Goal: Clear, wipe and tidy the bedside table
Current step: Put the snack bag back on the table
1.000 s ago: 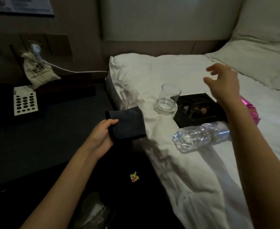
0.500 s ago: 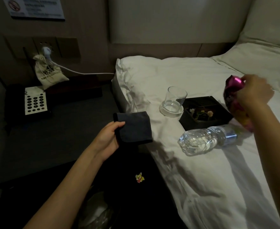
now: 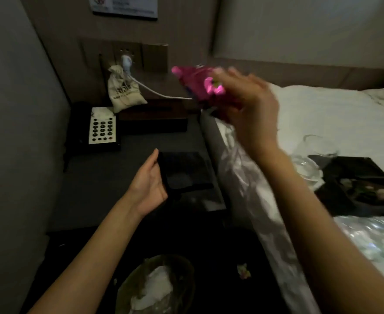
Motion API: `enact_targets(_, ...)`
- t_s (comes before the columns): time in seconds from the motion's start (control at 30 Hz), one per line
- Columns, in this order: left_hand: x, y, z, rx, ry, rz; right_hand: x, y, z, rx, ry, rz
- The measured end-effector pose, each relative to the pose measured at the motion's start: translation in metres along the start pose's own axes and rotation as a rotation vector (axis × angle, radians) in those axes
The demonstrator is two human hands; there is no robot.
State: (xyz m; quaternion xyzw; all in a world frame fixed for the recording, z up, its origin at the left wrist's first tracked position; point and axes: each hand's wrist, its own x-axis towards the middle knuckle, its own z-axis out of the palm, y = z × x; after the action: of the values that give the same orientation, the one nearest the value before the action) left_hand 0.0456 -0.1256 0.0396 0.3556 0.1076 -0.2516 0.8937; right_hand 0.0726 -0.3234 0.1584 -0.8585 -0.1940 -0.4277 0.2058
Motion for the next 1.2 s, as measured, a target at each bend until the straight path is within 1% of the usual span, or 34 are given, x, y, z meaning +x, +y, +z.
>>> enact_targets(0.07,0.005,0.013,-0.017,-0.058,-0.013,0.028,-0.018,-0.023,0.04,0.084,-0.026,-0.051)
enact_targets(0.13,0.008,0.026,-0.03,-0.14,-0.014,0.053,-0.039,-0.04,0.073,0.134,-0.094,-0.123)
enact_targets(0.2,0.014,0.041,-0.044,-0.228,-0.068,0.076,-0.059,-0.05,0.1,0.172,-0.13,-0.159)
enact_targets(0.27,0.02,0.054,-0.058,-0.194,-0.108,0.149,-0.076,-0.053,0.122,0.198,-0.149,-0.152)
enact_targets(0.37,0.032,0.063,-0.08,-0.13,-0.062,0.151,-0.095,-0.057,0.148,0.219,-0.174,-0.168)
enact_targets(0.47,0.043,0.067,-0.095,-0.043,0.035,0.132,-0.106,-0.059,0.169,0.241,-0.175,-0.188)
enact_targets(0.6,0.052,0.074,-0.108,-0.022,0.123,0.176,-0.108,-0.057,0.19,0.258,-0.186,-0.196)
enact_targets(0.7,0.057,0.079,-0.111,-0.017,0.149,0.204,-0.103,-0.057,0.199,0.291,-0.135,-0.2)
enact_targets(0.73,0.059,0.08,-0.112,-0.021,0.147,0.217,-0.1,-0.056,0.201,0.316,-0.097,-0.168)
enact_targets(0.77,0.06,0.082,-0.114,-0.03,0.152,0.238,-0.098,-0.052,0.201,0.355,-0.041,-0.106)
enact_targets(0.83,0.061,0.087,-0.117,-0.054,0.162,0.287,-0.092,-0.043,0.199,0.449,0.087,0.123)
enact_targets(0.9,0.06,0.091,-0.121,-0.091,0.162,0.33,-0.085,-0.032,0.197,0.531,0.215,0.463)
enact_targets(0.93,0.059,0.092,-0.122,-0.109,0.158,0.338,-0.082,-0.028,0.197,0.564,0.258,0.666)
enact_targets(0.97,0.058,0.093,-0.123,-0.12,0.161,0.342,-0.081,-0.024,0.199,0.617,0.262,0.869)
enact_targets(1.0,0.058,0.093,-0.124,-0.131,0.164,0.338,-0.081,-0.021,0.203,0.727,0.237,1.07)
enact_targets(1.03,0.058,0.092,-0.124,-0.142,0.158,0.331,-0.082,-0.02,0.207,0.908,0.178,1.276)
enact_targets(1.1,0.058,0.088,-0.119,-0.138,0.13,0.306,-0.086,-0.023,0.215,1.376,-0.011,1.651)
enact_targets(1.13,0.058,0.086,-0.115,-0.113,0.129,0.284,-0.087,-0.027,0.218,1.579,-0.085,1.775)
enact_targets(1.17,0.06,0.084,-0.113,-0.091,0.116,0.252,-0.089,-0.031,0.221,1.722,-0.103,1.866)
enact_targets(1.2,0.061,0.081,-0.108,-0.07,0.09,0.219,-0.091,-0.038,0.222,1.809,-0.08,1.916)
